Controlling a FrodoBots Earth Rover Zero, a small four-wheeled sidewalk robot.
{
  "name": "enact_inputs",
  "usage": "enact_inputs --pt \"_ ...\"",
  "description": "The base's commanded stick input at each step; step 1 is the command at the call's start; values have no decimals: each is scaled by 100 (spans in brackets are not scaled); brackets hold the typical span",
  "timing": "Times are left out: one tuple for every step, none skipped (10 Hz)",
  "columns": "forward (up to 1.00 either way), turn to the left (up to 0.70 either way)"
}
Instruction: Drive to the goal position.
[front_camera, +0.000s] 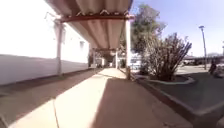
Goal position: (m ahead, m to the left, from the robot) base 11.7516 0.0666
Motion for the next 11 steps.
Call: enact_inputs --pt "85 0" --pt "85 0" --pt "85 0" --pt "85 0" --pt "85 0" --pt "85 0" --pt "85 0" --pt "85 0" --pt "85 0" --pt "85 0" --pt "85 0"
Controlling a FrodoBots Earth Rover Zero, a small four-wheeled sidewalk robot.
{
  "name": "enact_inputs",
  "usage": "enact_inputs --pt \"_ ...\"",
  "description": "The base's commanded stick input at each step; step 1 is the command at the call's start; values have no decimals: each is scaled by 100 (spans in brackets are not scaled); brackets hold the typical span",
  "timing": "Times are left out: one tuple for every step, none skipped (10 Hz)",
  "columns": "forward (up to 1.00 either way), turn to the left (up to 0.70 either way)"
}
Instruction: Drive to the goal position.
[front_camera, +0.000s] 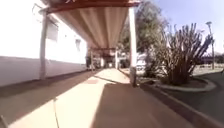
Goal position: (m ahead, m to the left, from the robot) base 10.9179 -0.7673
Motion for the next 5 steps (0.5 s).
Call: enact_inputs --pt "85 0" --pt "85 17" --pt "85 26" --pt "85 28" --pt "85 16"
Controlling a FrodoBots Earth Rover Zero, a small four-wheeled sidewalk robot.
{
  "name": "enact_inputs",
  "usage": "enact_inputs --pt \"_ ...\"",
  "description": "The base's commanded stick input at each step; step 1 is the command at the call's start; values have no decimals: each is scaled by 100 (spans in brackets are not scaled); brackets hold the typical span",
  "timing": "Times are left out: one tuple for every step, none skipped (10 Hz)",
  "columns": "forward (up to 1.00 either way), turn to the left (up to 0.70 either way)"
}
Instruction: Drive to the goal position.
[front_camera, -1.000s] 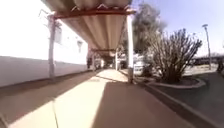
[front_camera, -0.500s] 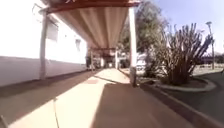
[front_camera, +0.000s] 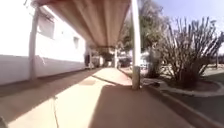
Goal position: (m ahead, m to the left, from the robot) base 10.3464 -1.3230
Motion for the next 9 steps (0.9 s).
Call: enact_inputs --pt "85 3" --pt "85 0" --pt "85 0" --pt "85 0" --pt "85 0" --pt "85 0" --pt "85 0" --pt "85 0" --pt "85 0"
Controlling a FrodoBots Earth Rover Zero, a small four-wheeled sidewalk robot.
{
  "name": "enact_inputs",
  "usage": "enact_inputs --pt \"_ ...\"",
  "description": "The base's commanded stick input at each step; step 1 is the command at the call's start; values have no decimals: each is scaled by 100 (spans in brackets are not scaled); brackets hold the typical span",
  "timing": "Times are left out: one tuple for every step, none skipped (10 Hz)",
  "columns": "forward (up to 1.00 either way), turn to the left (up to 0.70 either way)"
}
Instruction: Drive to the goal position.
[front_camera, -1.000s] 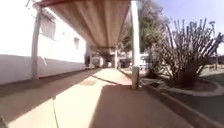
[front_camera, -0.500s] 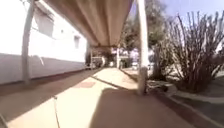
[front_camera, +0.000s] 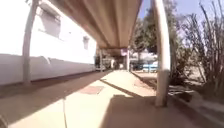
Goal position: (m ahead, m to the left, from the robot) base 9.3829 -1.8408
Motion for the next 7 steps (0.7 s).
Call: enact_inputs --pt "85 0" --pt "85 0" --pt "85 0" --pt "85 0" --pt "85 0" --pt "85 0" --pt "85 0"
